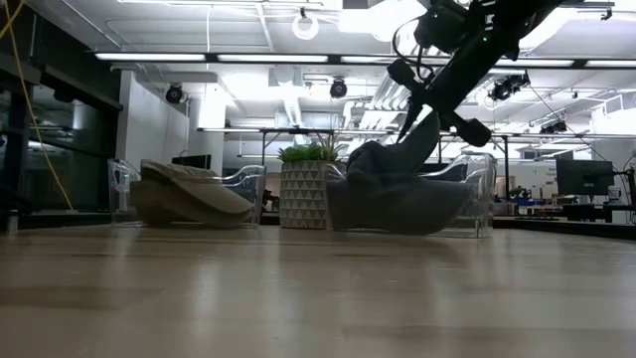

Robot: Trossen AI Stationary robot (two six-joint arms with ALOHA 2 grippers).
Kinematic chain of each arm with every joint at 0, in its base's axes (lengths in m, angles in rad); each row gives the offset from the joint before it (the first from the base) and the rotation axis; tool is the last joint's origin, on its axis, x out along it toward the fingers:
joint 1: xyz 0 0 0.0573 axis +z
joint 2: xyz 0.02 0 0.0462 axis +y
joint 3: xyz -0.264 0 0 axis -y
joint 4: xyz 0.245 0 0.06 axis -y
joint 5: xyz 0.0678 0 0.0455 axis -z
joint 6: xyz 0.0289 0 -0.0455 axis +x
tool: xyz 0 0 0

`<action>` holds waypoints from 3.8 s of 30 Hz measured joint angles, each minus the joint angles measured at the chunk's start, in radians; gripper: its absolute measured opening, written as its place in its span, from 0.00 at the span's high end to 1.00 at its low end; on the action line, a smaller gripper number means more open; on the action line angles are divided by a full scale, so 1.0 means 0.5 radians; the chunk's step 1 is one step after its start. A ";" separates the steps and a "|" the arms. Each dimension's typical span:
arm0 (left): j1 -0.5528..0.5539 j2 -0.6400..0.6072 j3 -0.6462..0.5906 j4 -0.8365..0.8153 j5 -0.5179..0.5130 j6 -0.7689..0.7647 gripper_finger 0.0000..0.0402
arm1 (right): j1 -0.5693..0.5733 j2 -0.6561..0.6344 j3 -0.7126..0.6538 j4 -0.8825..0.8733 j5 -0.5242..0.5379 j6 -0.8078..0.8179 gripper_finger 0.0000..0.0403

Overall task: Pick & Place hat
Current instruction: Put the blue cap into the right transparent bin

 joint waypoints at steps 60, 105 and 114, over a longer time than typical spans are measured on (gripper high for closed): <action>-0.001 0.000 0.000 0.000 -0.001 -0.015 0.20 | 0.374 -0.269 0.000 -0.745 -1.015 -0.484 0.77; 0.000 0.001 -0.001 0.001 -0.072 -0.178 0.20 | -0.561 -0.121 0.000 -0.740 -0.484 -1.206 0.99; 0.000 0.001 0.000 0.000 -0.073 -0.211 0.20 | -0.633 -0.108 0.000 -0.427 -0.665 -1.189 1.00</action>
